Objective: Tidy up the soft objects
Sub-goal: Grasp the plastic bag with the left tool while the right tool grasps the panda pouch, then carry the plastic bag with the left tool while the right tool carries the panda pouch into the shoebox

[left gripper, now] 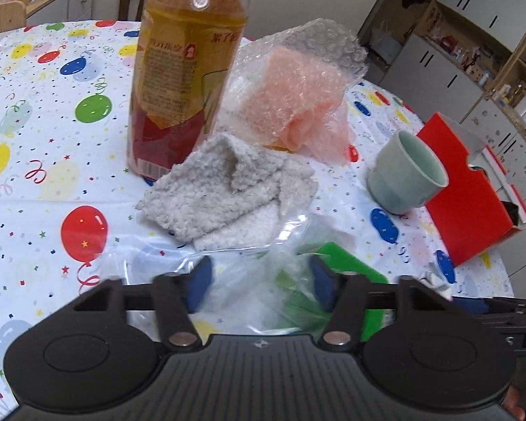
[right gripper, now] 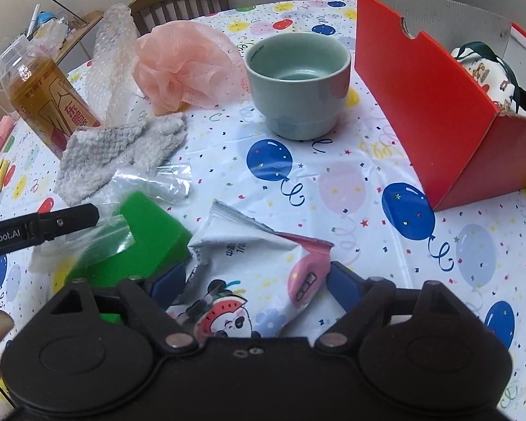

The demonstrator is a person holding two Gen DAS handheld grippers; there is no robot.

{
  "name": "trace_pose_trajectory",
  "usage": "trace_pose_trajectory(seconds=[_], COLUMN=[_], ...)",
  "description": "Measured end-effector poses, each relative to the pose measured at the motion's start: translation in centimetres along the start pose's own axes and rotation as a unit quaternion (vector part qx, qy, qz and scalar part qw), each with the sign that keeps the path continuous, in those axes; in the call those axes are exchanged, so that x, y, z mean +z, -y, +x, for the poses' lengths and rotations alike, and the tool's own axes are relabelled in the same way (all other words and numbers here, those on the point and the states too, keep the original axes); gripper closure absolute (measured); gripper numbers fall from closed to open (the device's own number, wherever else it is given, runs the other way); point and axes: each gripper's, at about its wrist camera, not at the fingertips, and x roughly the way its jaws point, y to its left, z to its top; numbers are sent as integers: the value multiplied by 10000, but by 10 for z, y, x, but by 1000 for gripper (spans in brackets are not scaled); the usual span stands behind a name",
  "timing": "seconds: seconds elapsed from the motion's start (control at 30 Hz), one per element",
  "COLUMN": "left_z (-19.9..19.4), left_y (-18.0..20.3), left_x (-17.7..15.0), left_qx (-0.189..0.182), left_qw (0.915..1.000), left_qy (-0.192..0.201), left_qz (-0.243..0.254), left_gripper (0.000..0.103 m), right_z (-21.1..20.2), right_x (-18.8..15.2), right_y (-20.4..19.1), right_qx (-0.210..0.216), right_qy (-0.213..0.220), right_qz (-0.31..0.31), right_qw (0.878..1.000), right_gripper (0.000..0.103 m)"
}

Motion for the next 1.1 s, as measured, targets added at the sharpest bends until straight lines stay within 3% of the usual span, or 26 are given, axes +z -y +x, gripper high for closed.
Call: trace_pose_trajectory(seconds=[0.27, 0.43, 0.8, 1.1], left_z=[-9, -20, -53, -82], left_y=[13, 16, 26, 61], left_x=[-4, -4, 2, 13], left_qx=[-44, -28, 1, -172], left_qw=[9998, 9996, 9985, 9965], left_qy=[105, 238, 551, 807], left_qz=[160, 163, 63, 155], left_gripper=[80, 85, 87, 87], right_z=[-9, -25, -73, -114], right_x=[-4, -3, 2, 13], right_y=[1, 12, 42, 69], right_qx=[61, 100, 373, 514], right_qy=[82, 285, 638, 905], right_qz=[-155, -122, -39, -197], right_qw=[9998, 9995, 9973, 9944], right_gripper=[28, 30, 30, 30])
